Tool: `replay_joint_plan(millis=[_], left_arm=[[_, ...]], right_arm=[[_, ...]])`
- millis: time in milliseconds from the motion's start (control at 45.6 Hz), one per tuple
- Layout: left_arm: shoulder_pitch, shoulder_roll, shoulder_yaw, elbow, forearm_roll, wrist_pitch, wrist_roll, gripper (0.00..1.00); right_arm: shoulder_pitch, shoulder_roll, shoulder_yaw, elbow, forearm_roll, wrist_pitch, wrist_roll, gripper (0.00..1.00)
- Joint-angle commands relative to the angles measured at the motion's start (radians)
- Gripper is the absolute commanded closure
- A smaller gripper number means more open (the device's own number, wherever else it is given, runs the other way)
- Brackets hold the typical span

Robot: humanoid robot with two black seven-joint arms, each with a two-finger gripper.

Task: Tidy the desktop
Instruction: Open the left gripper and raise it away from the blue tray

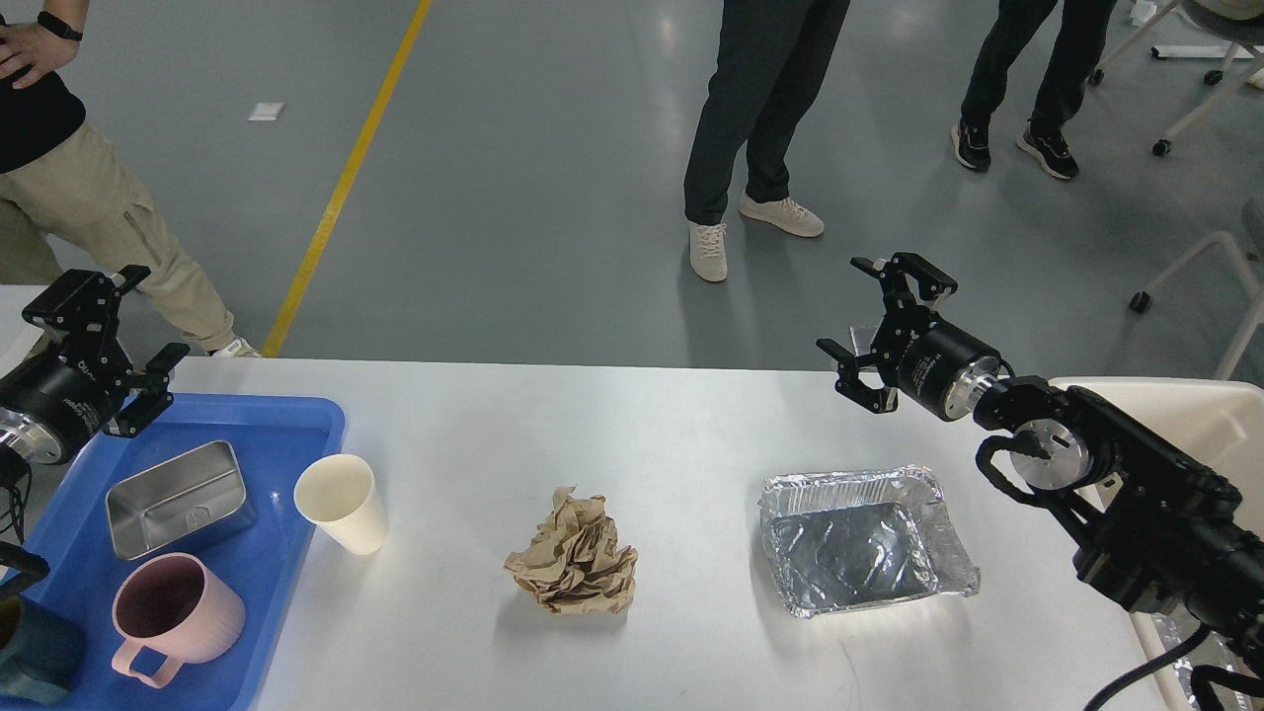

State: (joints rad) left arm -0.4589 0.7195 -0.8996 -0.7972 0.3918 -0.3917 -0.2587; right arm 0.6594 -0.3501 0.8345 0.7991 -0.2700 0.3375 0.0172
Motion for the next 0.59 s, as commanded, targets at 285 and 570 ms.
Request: replay_joint_plan(millis=[285,570], left_arm=[[0.092,-0.058,-0.217,-0.079,-0.234,-0.082,0.124,0.03],[0.106,-0.092,-0.26,-0.126,-0.336,-0.085,0.216,0.03]], right_arm=[[0.003,-0.003,0.0,-0.003,0.0,-0.002,0.0,0.0],[0.003,0.008,0.0,-0.003,0.0,-0.017,0.0,0.0]])
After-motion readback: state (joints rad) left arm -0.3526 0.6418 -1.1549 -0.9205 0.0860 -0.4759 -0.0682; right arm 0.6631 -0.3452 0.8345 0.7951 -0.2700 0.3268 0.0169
